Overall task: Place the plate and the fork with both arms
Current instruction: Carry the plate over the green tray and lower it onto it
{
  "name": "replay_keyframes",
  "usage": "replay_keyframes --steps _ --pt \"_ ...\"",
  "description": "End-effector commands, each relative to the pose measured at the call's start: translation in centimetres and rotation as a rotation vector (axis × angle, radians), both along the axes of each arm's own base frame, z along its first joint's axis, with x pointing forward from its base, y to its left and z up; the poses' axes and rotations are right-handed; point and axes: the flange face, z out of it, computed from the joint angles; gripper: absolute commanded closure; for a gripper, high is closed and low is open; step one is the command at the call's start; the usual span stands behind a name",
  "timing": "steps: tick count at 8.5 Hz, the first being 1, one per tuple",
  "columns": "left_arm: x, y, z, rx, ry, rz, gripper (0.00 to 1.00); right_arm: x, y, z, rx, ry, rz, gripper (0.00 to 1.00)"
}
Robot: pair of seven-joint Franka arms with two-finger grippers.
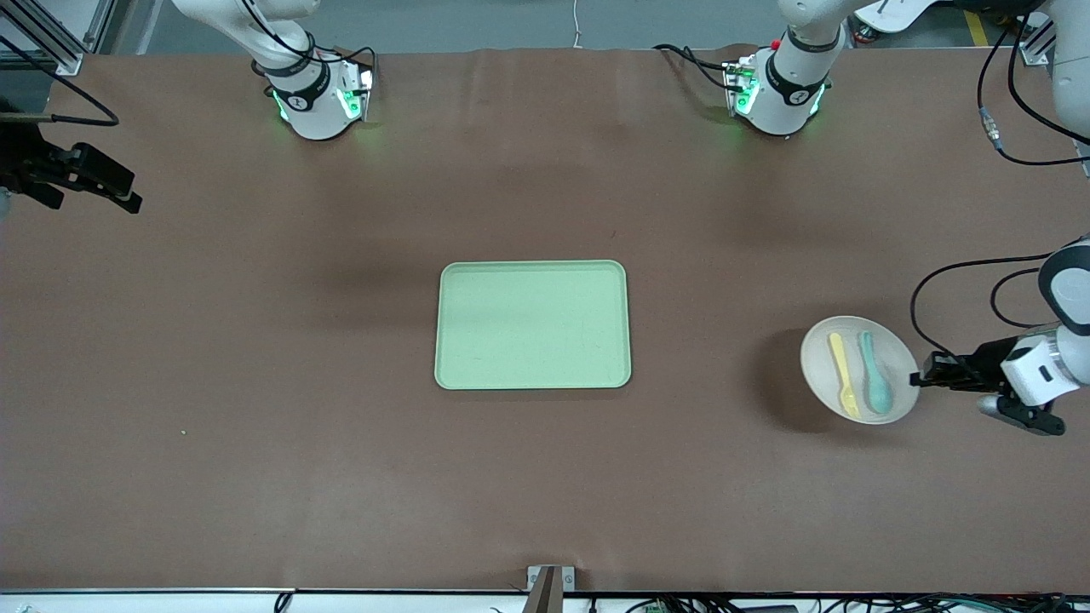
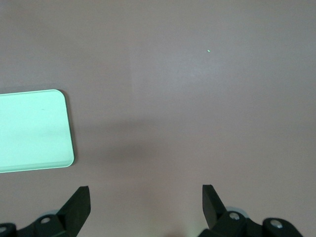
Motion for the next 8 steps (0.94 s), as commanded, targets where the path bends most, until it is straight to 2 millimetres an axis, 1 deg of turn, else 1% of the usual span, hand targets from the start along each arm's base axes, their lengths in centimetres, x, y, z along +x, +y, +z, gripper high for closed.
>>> replay_keyframes --steps 1,2,4,6,8 --pt "0.1 -8.8 1.6 0.017 0.054 -0.013 1.0 0.0 0.4 -0.1 0.0 -0.006 0.007 0.0" --pt "0.0 -13.9 1.5 0.027 0.085 -0.006 1.0 0.2 0.5 -0.4 -0.002 -0.001 0.008 0.0" --pt "-1.0 -22.9 0.7 0.085 0.136 -0.01 1.0 0.2 0.6 -0.4 -0.002 -0.001 0.011 0.0" --pt "-2.5 -30.2 -0.6 0.118 0.16 -0.013 1.0 0.3 0.4 -0.6 0.0 0.002 0.007 0.0" --pt "-3.5 -35.5 -2.4 0.117 0.143 0.022 1.0 0.4 0.5 -0.6 0.0 -0.004 0.008 0.0"
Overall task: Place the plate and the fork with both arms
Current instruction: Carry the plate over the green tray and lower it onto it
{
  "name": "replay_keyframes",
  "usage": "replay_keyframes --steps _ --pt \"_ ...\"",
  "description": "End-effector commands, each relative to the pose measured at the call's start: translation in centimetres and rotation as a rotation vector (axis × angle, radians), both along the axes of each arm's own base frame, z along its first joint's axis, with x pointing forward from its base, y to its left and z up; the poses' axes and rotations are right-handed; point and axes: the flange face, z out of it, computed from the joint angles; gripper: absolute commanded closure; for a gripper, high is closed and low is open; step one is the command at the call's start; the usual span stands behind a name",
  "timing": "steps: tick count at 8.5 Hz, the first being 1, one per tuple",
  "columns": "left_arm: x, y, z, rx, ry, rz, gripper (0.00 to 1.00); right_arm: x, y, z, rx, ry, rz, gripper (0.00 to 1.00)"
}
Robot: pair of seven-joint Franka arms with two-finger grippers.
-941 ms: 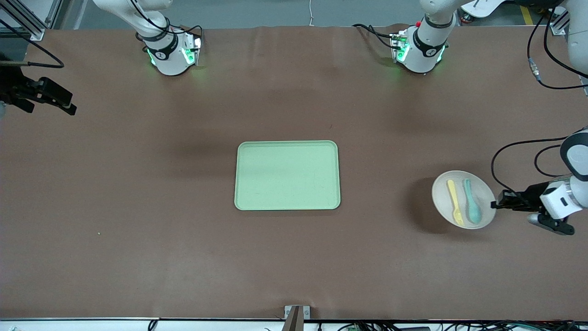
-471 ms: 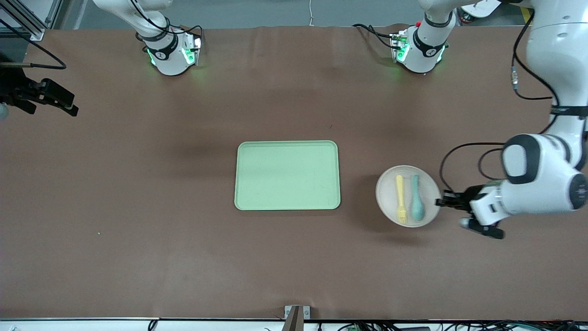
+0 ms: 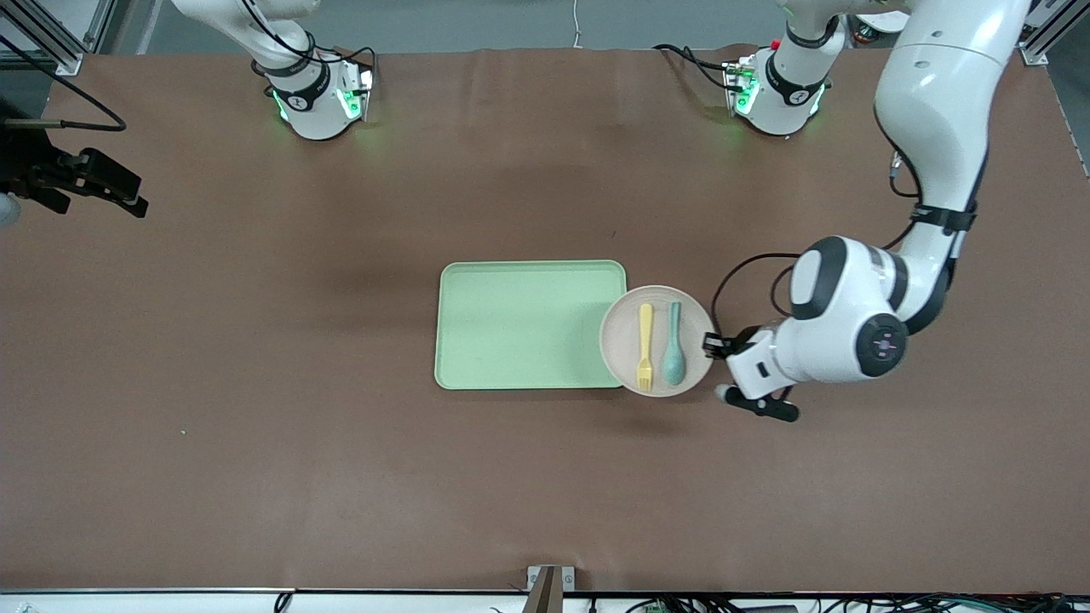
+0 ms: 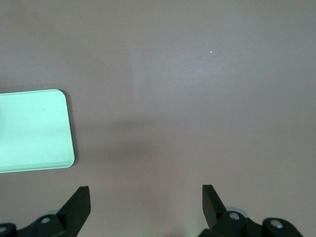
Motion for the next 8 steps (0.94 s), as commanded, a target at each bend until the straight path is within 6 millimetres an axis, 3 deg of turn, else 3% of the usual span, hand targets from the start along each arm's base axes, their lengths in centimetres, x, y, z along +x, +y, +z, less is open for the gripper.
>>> replay_keyframes --steps 1,4,8 --pt "-0.8 -4.2 -1.9 0.012 -0.028 0.042 1.0 0.0 -0.2 -0.1 -0.001 -0.006 -0.005 0.0" --pt "-3.1 -10.5 -6.1 -0.005 -0.051 0.091 1.0 0.5 0.1 -0.5 0.008 -0.016 -0.001 0.0" --pt "-5.7 -12.9 -8.7 0.004 -0.046 0.105 1.0 3.0 4.0 -5.6 0.117 0.017 0.031 0.01"
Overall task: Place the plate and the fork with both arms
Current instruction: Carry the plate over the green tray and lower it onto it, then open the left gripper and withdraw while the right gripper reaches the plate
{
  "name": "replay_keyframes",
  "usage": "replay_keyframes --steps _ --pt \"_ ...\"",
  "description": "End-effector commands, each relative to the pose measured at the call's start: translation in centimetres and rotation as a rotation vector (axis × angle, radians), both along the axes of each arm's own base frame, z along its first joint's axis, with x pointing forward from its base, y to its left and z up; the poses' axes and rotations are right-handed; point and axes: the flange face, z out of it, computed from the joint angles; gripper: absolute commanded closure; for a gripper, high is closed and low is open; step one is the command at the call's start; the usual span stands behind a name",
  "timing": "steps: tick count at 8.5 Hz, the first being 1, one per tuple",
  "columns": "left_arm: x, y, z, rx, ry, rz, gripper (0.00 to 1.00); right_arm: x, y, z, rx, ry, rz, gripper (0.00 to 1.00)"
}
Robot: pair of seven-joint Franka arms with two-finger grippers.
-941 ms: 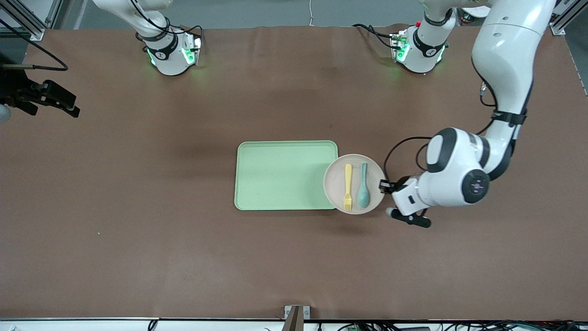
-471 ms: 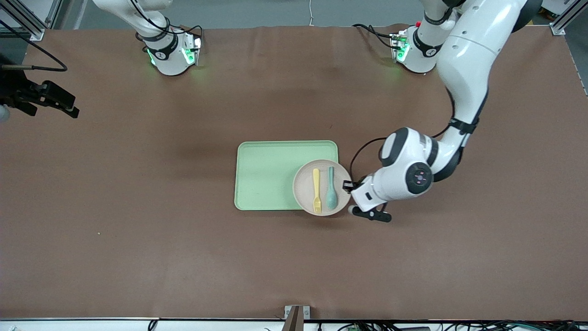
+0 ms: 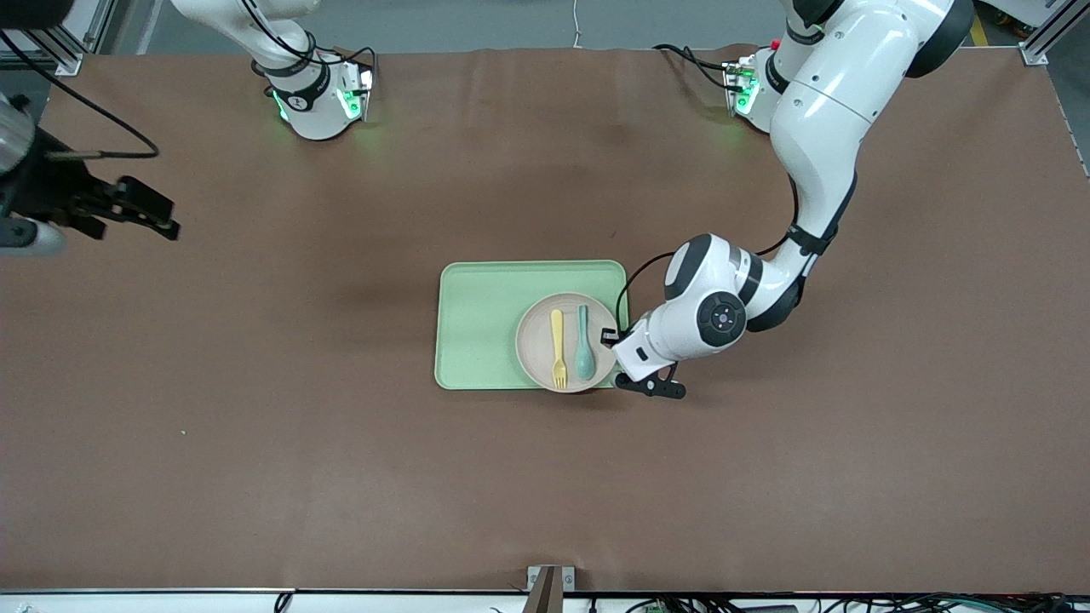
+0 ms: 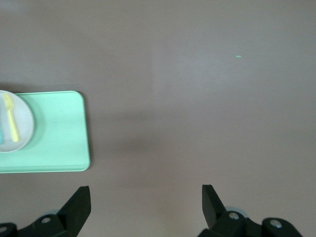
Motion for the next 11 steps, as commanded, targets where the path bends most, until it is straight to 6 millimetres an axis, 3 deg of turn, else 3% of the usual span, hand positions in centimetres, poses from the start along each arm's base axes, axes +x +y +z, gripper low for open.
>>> replay_keyframes --steps 1,4,5,6,8,9,10,11 --pt "-1.1 -0.5 -0.4 0.01 -0.008 0.002 1.0 0.3 2.4 -2.3 0.05 -0.001 0.004 0.02" --pt "-1.9 -0.7 -1.1 0.019 0.007 -0.006 0.98 0.7 11.3 -6.9 0.067 -0.075 -0.048 0.02" --pt "-1.9 -0.7 -1.0 0.018 0.005 -0.006 0.9 0.7 15.1 -8.6 0.071 -0.076 -0.052 0.02" --pt "-1.9 -0.7 -0.9 0.019 0.008 -0.003 0.77 0.7 18.8 -10.4 0.078 -0.09 -0.056 0.02" --pt "-2.0 -0.8 -0.7 0.021 0.013 0.008 0.72 0.6 24.8 -14.5 0.086 -0.122 -0.018 0.02" --pt "-1.9 -0.7 -0.5 0.021 0.011 0.009 0.64 0.2 27.9 -16.8 0.092 -0.136 0.012 0.02" --pt "-1.5 -0.4 0.4 0.017 -0.001 0.013 0.57 -0.1 30.1 -18.8 0.098 -0.147 0.024 0.02" --pt "-0.8 0.2 2.6 0.012 -0.024 0.022 0.46 -0.7 32.5 -20.9 0.102 -0.154 0.029 0.02"
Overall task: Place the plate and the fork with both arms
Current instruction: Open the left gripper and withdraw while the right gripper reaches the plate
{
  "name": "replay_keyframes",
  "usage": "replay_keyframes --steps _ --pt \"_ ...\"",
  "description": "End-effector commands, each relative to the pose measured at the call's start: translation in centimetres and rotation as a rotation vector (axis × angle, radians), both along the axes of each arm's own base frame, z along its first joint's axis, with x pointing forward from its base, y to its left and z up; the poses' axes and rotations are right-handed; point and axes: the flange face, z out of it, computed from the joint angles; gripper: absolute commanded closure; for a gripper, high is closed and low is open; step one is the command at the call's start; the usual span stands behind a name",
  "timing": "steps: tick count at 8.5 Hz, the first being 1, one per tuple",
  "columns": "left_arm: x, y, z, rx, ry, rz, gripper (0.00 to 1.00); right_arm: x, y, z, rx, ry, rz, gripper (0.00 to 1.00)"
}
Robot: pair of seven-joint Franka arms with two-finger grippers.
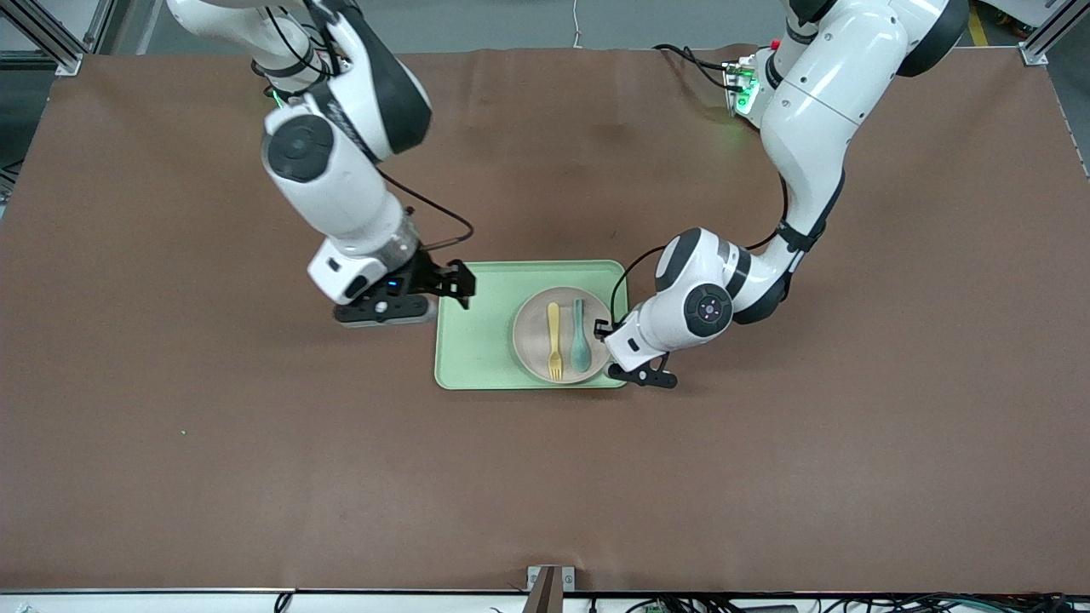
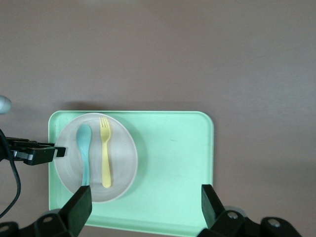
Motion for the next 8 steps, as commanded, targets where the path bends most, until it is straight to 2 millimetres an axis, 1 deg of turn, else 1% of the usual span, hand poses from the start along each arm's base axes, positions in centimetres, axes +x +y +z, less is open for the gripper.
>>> replay_keyframes --steps 1,2,3,4,5,6,7,8 --pt "0.8 1.4 5.3 0.004 -0.038 0.019 0.35 -1.0 3.5 -3.3 -0.002 -0.006 -0.001 0.02" --pt "2.2 3.6 7.9 0.0 -0.068 0.053 0.26 -2.0 5.8 -5.8 -0.013 -0.017 0.004 0.02" --pt "3.6 6.0 11.2 -0.009 -0.113 0.096 0.2 -2.6 7.6 -8.3 -0.043 -0.045 -0.011 0.02" --pt "5.2 9.5 14.5 -0.016 -0.161 0.151 0.2 -3.7 9.6 -11.8 -0.088 -0.062 -0.019 0.02" --pt "5.9 13.1 18.0 -0.007 -0.204 0.2 0.13 -4.4 11.3 -14.3 -0.101 -0.063 -0.049 0.05" --pt "6.0 16.7 22.0 0.014 -0.214 0.234 0.13 -5.0 12.9 -15.3 -0.1 -0.06 -0.056 0.09" --pt "5.8 20.9 25.8 0.037 -0.224 0.276 0.13 -5.5 14.9 -16.9 -0.112 -0.069 -0.078 0.19" --pt "5.4 25.0 29.2 0.087 -0.259 0.3 0.13 -5.4 15.7 -18.5 -0.143 -0.104 -0.099 0.28"
